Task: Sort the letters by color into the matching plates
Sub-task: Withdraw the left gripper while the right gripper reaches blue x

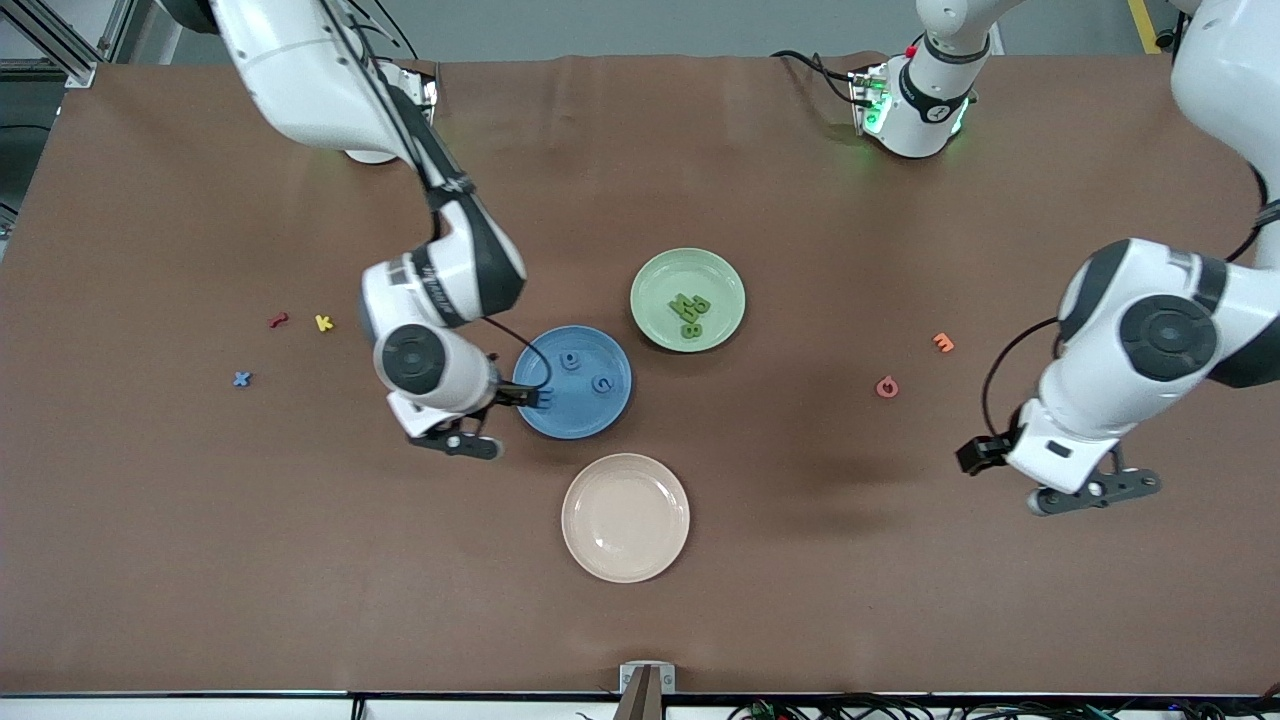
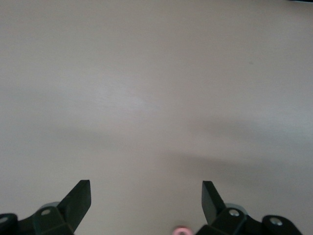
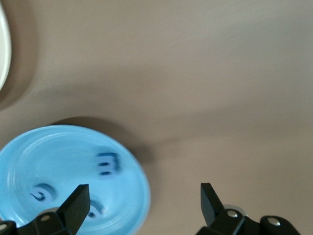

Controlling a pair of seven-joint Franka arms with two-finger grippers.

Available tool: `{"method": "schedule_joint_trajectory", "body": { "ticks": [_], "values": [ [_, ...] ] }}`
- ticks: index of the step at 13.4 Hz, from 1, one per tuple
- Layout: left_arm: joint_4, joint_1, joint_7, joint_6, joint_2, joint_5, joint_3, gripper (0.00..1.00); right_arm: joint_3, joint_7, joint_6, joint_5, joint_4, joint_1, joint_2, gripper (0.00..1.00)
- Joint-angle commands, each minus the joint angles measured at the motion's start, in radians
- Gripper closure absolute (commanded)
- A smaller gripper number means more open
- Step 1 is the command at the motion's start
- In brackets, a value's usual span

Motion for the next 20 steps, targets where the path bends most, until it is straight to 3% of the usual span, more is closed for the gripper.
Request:
{"method": "schedule_joint_trajectory", "body": {
  "ticks": [1,3,5,6,8,10,15,16,20],
  "values": [
    [0.045,0.022,0.062,-0.105,-0.057,-0.002,-0.005,0.0,0.017,-0.096,-0.087,-0.012,-0.03,-0.108,-0.087,0.0],
    [0.042,0.032,0.069,-0.113,-0.132,-0.043,-0.001,0.0,0.017,-0.199,-0.127,-0.051,-0.05,-0.188,-0.132,0.0],
    [0.041,0.013,0.085,-0.142,-0.235,-0.233,0.074,0.0,0.017,-0.334,-0.128,-0.11,-0.094,-0.273,-0.175,0.0],
    [0.041,-0.034,0.123,-0.156,-0.293,-0.32,0.141,0.0,0.017,-0.408,-0.126,-0.123,-0.099,-0.324,-0.179,0.0],
    [0.041,-0.193,0.216,-0.211,-0.402,-0.471,0.366,0.0,0.017,-0.561,-0.111,-0.128,-0.113,-0.419,-0.177,0.0],
    [0.039,-0.331,0.266,-0.263,-0.471,-0.571,0.548,0.0,0.017,-0.622,-0.056,-0.13,-0.153,-0.468,-0.179,0.0],
    [0.025,-0.56,0.414,-0.409,-0.596,-0.686,0.836,0.0,0.017,-0.861,0.255,-0.13,-0.35,-0.597,-0.189,0.0],
    [0.006,-0.591,0.448,-0.42,-0.629,-0.697,0.873,0.0,0.017,-0.882,0.303,-0.13,-0.38,-0.614,-0.191,0.0],
    [-0.1,-0.657,0.453,-0.423,-0.735,-0.699,0.88,0.0,0.017,-0.949,0.477,-0.145,-0.479,-0.671,-0.182,0.0]
  ]
}}
